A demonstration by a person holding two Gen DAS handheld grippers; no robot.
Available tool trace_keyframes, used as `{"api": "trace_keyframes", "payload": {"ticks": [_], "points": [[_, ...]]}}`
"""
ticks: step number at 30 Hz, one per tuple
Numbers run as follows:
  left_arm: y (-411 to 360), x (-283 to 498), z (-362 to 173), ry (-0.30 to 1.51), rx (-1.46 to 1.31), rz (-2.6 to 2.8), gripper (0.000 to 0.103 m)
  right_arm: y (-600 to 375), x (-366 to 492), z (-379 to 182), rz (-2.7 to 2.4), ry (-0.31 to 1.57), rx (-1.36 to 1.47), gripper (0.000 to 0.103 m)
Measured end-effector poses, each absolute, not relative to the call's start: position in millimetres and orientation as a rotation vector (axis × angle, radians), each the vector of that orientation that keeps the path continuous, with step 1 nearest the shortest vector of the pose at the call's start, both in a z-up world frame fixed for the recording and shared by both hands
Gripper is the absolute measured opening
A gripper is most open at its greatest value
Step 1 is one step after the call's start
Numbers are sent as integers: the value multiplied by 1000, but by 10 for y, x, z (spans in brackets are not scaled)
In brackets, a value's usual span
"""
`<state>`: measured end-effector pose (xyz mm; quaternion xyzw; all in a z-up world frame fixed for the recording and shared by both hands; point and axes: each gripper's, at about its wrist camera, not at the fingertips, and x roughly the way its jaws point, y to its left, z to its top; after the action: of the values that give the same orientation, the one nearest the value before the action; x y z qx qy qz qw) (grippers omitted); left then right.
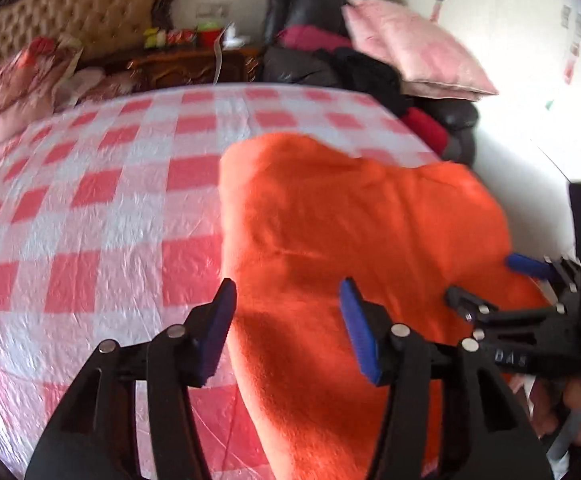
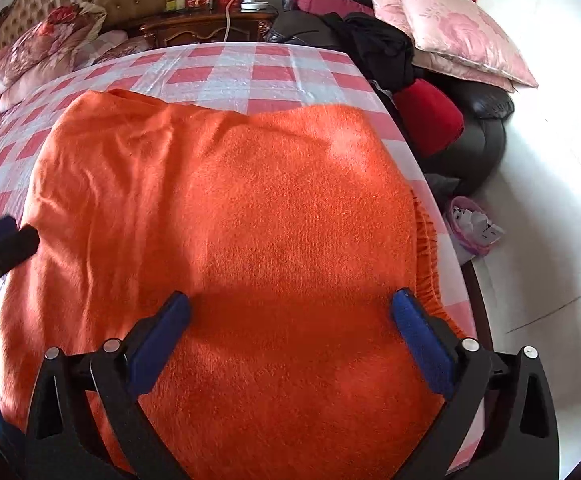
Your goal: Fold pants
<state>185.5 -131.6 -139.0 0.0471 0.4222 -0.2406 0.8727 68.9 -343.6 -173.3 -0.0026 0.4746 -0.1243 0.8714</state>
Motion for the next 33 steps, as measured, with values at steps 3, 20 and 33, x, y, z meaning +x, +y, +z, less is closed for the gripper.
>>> {"api": "trace_keyframes", "payload": {"ticks": [3, 20, 33], "points": [[-1444, 1639, -1381, 936, 130, -553, 52, -3539, 630, -1609, -297, 959, -17, 93], [-1802, 1064, -1659, 872, 322, -621, 34, -3791, 209, -1843, -358, 999, 71, 94], [-1523, 635, -1082, 818, 250, -546, 69, -3707, -323, -1548, -400, 921, 73, 95]]}}
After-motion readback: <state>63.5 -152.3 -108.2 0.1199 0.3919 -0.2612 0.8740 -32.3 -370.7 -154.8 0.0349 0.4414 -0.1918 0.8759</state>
